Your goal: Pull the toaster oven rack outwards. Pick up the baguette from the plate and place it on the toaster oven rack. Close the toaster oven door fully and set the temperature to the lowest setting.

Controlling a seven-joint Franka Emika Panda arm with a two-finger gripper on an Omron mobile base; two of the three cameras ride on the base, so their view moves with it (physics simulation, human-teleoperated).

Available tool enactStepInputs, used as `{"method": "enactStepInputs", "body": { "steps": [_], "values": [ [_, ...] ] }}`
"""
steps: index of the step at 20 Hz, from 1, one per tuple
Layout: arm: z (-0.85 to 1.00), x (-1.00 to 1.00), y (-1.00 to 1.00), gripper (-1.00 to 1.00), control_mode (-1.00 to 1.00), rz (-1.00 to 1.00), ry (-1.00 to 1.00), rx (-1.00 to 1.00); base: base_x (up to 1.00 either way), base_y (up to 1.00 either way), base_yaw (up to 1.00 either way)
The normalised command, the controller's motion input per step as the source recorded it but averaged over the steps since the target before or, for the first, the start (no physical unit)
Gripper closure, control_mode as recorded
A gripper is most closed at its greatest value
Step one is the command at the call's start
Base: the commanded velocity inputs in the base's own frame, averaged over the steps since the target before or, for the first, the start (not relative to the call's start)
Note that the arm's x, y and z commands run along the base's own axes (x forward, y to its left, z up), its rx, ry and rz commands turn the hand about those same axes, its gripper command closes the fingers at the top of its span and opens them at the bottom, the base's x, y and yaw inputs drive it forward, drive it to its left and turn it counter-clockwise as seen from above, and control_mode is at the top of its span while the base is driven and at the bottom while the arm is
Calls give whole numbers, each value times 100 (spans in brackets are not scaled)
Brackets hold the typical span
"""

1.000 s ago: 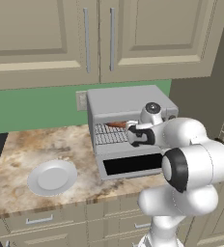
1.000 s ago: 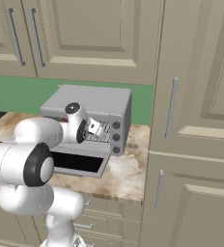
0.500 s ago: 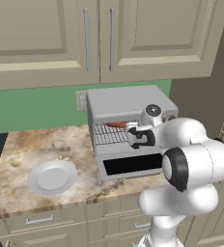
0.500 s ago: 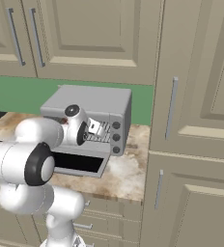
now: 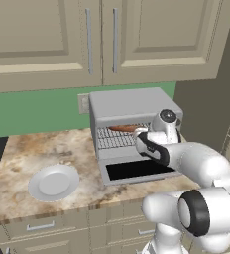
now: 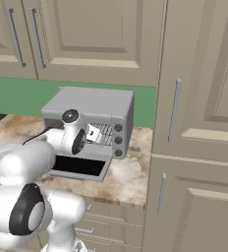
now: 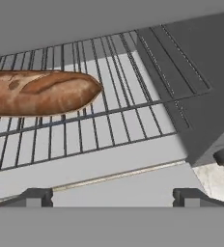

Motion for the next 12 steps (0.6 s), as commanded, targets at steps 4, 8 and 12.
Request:
{"method": "enactStepInputs", "body": {
  "steps": [4,8,12],
  "values": [
    [22,-64,-19,-100,-100,0,1,10,0,0,0],
    [4,-43,-32,-100,-100,-1,8,9,0,0,0],
    [0,-8,-49,-100,-100,-10,15,10,0,0,0]
  ]
}}
